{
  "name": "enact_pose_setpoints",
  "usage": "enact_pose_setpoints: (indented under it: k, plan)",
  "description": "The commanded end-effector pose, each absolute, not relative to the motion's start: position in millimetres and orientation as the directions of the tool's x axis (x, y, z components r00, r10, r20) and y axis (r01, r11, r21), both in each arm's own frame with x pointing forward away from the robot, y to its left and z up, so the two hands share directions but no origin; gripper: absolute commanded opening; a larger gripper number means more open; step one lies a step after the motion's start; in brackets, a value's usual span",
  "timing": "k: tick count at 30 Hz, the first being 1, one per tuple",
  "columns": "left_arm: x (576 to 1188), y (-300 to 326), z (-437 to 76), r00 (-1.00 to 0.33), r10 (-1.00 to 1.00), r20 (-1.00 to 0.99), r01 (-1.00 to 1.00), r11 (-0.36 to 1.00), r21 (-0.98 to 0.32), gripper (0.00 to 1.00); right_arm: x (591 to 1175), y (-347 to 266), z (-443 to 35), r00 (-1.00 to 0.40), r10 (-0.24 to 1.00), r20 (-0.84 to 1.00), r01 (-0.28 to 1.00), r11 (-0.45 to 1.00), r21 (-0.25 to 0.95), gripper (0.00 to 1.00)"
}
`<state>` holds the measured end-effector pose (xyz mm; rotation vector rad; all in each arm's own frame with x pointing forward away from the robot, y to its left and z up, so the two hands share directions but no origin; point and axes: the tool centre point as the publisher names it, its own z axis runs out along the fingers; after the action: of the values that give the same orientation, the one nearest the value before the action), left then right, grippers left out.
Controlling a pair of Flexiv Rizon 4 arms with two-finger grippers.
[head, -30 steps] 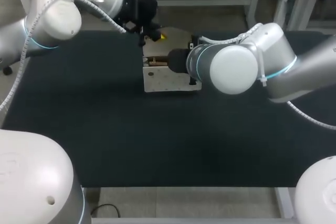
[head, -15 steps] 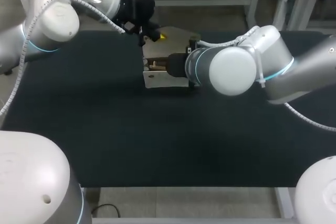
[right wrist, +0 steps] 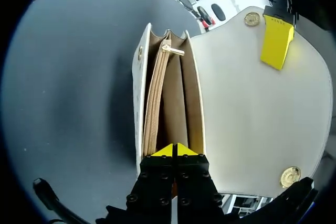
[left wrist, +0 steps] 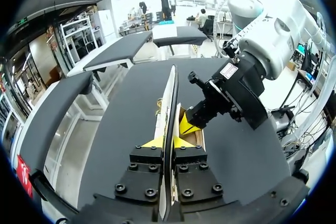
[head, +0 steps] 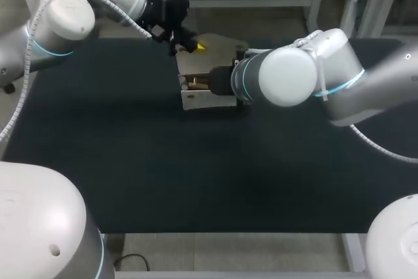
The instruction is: Pick up the bag, open it, inspect its contents, close it, and place it on the opposite side
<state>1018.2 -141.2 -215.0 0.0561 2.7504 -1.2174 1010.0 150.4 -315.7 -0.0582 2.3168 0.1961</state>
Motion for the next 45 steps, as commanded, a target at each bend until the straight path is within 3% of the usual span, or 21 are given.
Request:
enact_pose_setpoints:
  k: [1,2,4,6,8,9,45]
  plan:
    - [1028.4,-146.0,-213.4,-0.994,0.011,-0.109,0.087,0.687,-0.722,0.0,1019.0,153.8,-317.9,-0.696,0.007,-0.718,-0.111,0.987,0.118,0.0]
    - [1029.1,-146.5,-213.8,-0.994,0.013,-0.107,0.087,0.688,-0.721,0.0,1020.0,154.3,-318.9,-0.7,0.004,-0.715,-0.115,0.986,0.118,0.0]
    - [1030.5,-147.2,-214.5,-0.995,0.016,-0.102,0.085,0.689,-0.72,0.0,1021.4,155.2,-322.5,-0.707,-0.001,-0.707,-0.117,0.986,0.117,0.28]
    - [1031.5,-147.4,-214.7,-0.995,0.019,-0.099,0.085,0.687,-0.721,0.0,1022.1,155.2,-325.4,-0.716,-0.003,-0.698,-0.119,0.986,0.119,0.48]
    - [1032.5,-147.4,-214.8,-0.995,0.023,-0.093,0.084,0.683,-0.726,0.0,1022.6,154.8,-328.5,-0.73,-0.006,-0.684,-0.116,0.987,0.115,0.98]
    - [1033.2,-147.3,-215.0,-0.996,0.024,-0.091,0.083,0.682,-0.727,0.0,1023.1,154.3,-330.3,-0.733,-0.007,-0.68,-0.115,0.987,0.114,1.0]
    - [1043.4,-149.3,-223.6,-0.997,0.05,-0.063,0.08,0.692,-0.717,0.0,1034.0,152.1,-340.6,-0.77,-0.008,-0.637,-0.105,0.988,0.114,1.0]
